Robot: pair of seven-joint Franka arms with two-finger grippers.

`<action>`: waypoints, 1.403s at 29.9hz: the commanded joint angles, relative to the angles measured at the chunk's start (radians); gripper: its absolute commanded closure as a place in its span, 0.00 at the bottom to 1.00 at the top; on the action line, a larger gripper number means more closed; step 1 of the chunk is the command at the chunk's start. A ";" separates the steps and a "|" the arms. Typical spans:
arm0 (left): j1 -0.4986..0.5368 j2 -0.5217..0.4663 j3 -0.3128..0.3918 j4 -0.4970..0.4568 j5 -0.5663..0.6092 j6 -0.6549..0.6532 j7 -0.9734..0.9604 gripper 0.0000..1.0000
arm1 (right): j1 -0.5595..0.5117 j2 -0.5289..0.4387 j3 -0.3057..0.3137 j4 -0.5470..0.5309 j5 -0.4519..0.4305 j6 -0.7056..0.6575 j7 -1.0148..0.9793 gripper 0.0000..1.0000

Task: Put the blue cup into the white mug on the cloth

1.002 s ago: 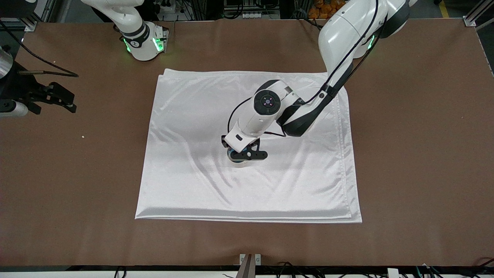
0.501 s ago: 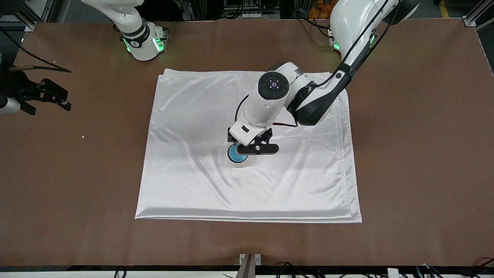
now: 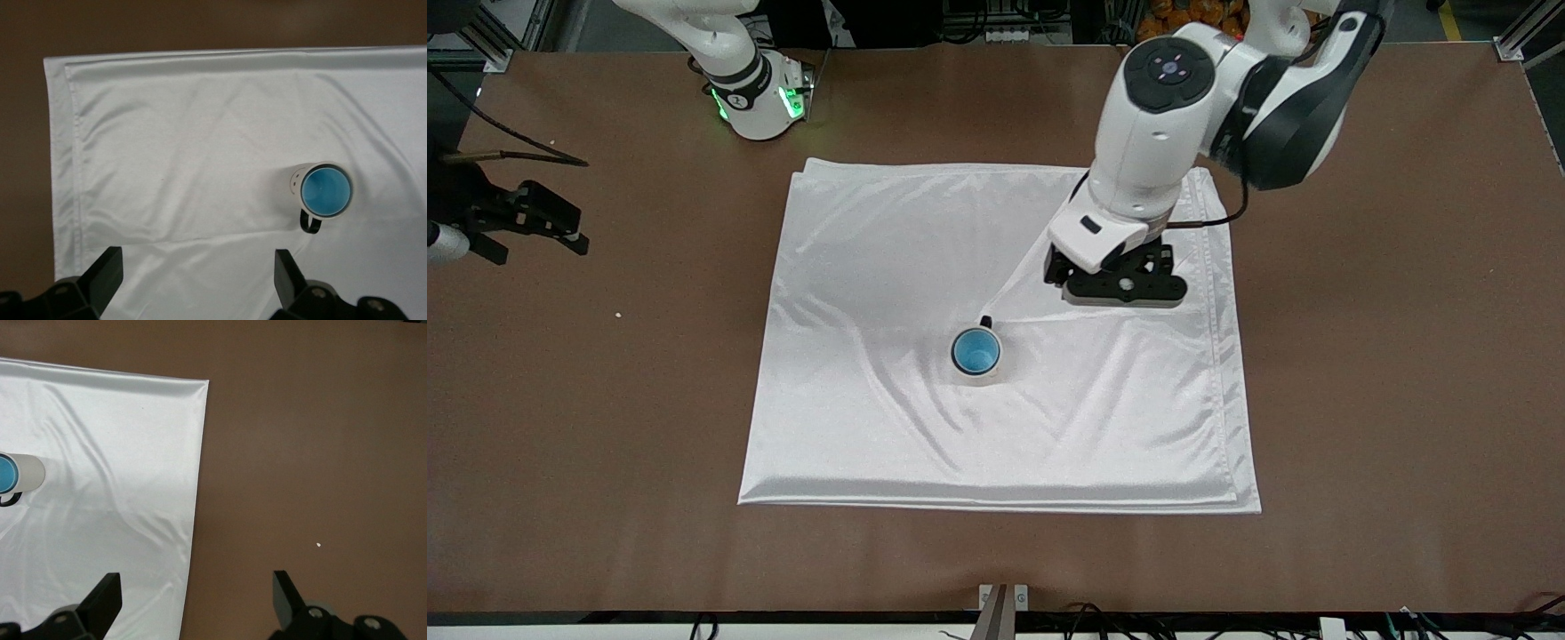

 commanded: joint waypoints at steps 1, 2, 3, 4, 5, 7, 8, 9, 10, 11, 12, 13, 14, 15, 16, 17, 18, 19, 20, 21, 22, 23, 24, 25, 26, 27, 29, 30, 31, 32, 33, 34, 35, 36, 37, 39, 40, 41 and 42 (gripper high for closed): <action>0.010 -0.212 0.120 -0.185 -0.139 -0.016 0.211 0.00 | 0.008 -0.018 -0.009 -0.003 0.005 -0.043 -0.007 0.00; 0.010 -0.236 0.142 -0.195 -0.157 -0.035 0.254 0.00 | 0.008 -0.018 -0.007 -0.003 0.005 -0.049 -0.007 0.00; 0.012 -0.255 0.162 -0.201 -0.165 -0.054 0.291 0.00 | 0.009 -0.020 -0.007 -0.003 0.004 -0.055 -0.007 0.00; 0.012 -0.271 0.177 -0.205 -0.168 -0.073 0.314 0.00 | 0.009 -0.021 -0.006 -0.003 0.004 -0.058 -0.007 0.00; 0.013 -0.285 0.191 -0.205 -0.169 -0.091 0.320 0.00 | 0.009 -0.021 -0.006 -0.005 0.004 -0.064 -0.007 0.00; 0.035 -0.305 0.211 -0.205 -0.177 -0.131 0.322 0.00 | 0.009 -0.021 -0.006 -0.005 0.004 -0.080 -0.007 0.00; 0.047 -0.316 0.216 -0.204 -0.185 -0.150 0.325 0.00 | 0.009 -0.021 -0.006 -0.005 0.004 -0.087 -0.007 0.00; 0.061 -0.325 0.216 -0.204 -0.189 -0.160 0.335 0.00 | 0.008 -0.021 -0.006 -0.005 0.004 -0.093 -0.007 0.00; 0.078 -0.333 0.216 -0.204 -0.189 -0.170 0.337 0.00 | 0.009 -0.023 -0.006 -0.005 0.004 -0.099 -0.007 0.00; 0.094 -0.344 0.217 -0.204 -0.188 -0.180 0.339 0.00 | 0.009 -0.023 -0.006 -0.005 0.004 -0.104 -0.007 0.00; 0.113 -0.353 0.217 -0.202 -0.188 -0.194 0.340 0.00 | 0.008 -0.025 -0.006 -0.005 0.004 -0.109 -0.007 0.00; 0.128 -0.357 0.217 -0.201 -0.185 -0.206 0.345 0.00 | 0.008 -0.026 -0.006 -0.005 0.004 -0.112 -0.007 0.00; 0.139 -0.361 0.217 -0.199 -0.182 -0.216 0.357 0.00 | 0.008 -0.026 -0.006 -0.005 0.004 -0.116 -0.007 0.00; 0.151 -0.364 0.217 -0.198 -0.177 -0.228 0.372 0.00 | 0.008 -0.026 -0.004 -0.005 0.004 -0.121 -0.007 0.00; 0.165 -0.367 0.219 -0.193 -0.176 -0.242 0.385 0.00 | 0.008 -0.026 -0.004 -0.005 0.004 -0.123 -0.007 0.00; 0.176 -0.368 0.219 -0.192 -0.174 -0.254 0.395 0.00 | 0.008 -0.028 -0.004 -0.005 0.002 -0.124 -0.007 0.00; 0.185 -0.368 0.222 -0.192 -0.173 -0.260 0.405 0.00 | 0.008 -0.029 -0.006 -0.006 0.000 -0.126 -0.007 0.00; 0.190 -0.368 0.222 -0.190 -0.169 -0.262 0.409 0.00 | 0.008 -0.034 -0.006 -0.009 0.000 -0.126 -0.007 0.00; 0.193 -0.368 0.223 -0.186 -0.168 -0.262 0.409 0.00 | 0.008 -0.035 -0.006 -0.011 0.000 -0.126 -0.002 0.00; 0.193 -0.368 0.223 -0.178 -0.166 -0.262 0.408 0.00 | 0.009 -0.038 -0.004 -0.011 0.000 -0.126 0.004 0.00; 0.193 -0.364 0.226 -0.166 -0.165 -0.263 0.408 0.00 | 0.009 -0.038 -0.006 -0.011 -0.001 -0.127 0.007 0.00; 0.193 -0.361 0.234 -0.155 -0.156 -0.263 0.408 0.00 | 0.011 -0.038 -0.006 -0.011 -0.001 -0.130 0.007 0.00; 0.191 -0.358 0.240 -0.144 -0.144 -0.265 0.408 0.00 | 0.012 -0.038 -0.006 -0.011 -0.001 -0.130 0.007 0.00; 0.191 -0.356 0.242 -0.133 -0.127 -0.271 0.409 0.00 | 0.018 -0.040 -0.009 -0.009 -0.001 -0.132 0.007 0.00; 0.191 -0.354 0.242 -0.124 -0.117 -0.280 0.409 0.00 | 0.023 -0.040 -0.010 -0.011 -0.003 -0.132 0.007 0.00; 0.193 -0.351 0.242 -0.112 -0.114 -0.289 0.409 0.00 | 0.028 -0.040 -0.012 -0.011 -0.006 -0.132 0.007 0.00; 0.196 -0.342 0.243 -0.094 -0.114 -0.296 0.409 0.00 | 0.031 -0.040 -0.015 -0.011 -0.009 -0.132 0.007 0.00; 0.200 -0.339 0.242 -0.084 -0.114 -0.299 0.409 0.00 | 0.031 -0.040 -0.015 -0.011 -0.009 -0.133 0.008 0.00; 0.210 -0.336 0.242 -0.075 -0.114 -0.300 0.409 0.00 | 0.031 -0.041 -0.015 -0.011 -0.009 -0.133 0.008 0.00; 0.214 -0.333 0.240 -0.069 -0.114 -0.303 0.409 0.00 | 0.031 -0.041 -0.015 -0.011 -0.009 -0.133 0.011 0.00; 0.214 -0.331 0.242 -0.061 -0.116 -0.309 0.409 0.00 | 0.031 -0.043 -0.015 -0.011 -0.009 -0.133 0.014 0.00; 0.216 -0.330 0.242 -0.055 -0.116 -0.314 0.409 0.00 | 0.034 -0.043 -0.015 -0.011 -0.009 -0.133 0.016 0.00; 0.219 -0.322 0.242 -0.048 -0.116 -0.320 0.409 0.00 | 0.034 -0.043 -0.015 -0.012 -0.009 -0.132 0.016 0.00; 0.223 -0.318 0.242 -0.040 -0.117 -0.329 0.409 0.00 | 0.034 -0.044 -0.015 -0.012 -0.010 -0.132 0.018 0.00; 0.226 -0.312 0.240 -0.032 -0.117 -0.338 0.409 0.00 | 0.034 -0.048 -0.015 -0.014 -0.010 -0.132 0.022 0.00; 0.233 -0.301 0.239 -0.026 -0.119 -0.348 0.409 0.00 | 0.034 -0.049 -0.015 -0.014 -0.010 -0.130 0.022 0.00; 0.233 -0.298 0.239 -0.024 -0.119 -0.348 0.411 0.00 | 0.034 -0.049 -0.015 -0.014 -0.010 -0.130 0.022 0.00; 0.233 -0.296 0.239 -0.023 -0.119 -0.348 0.414 0.00 | 0.034 -0.051 -0.015 -0.014 -0.010 -0.130 0.022 0.00; 0.233 -0.295 0.240 -0.020 -0.119 -0.348 0.418 0.00 | 0.034 -0.051 -0.015 -0.015 -0.010 -0.130 0.022 0.00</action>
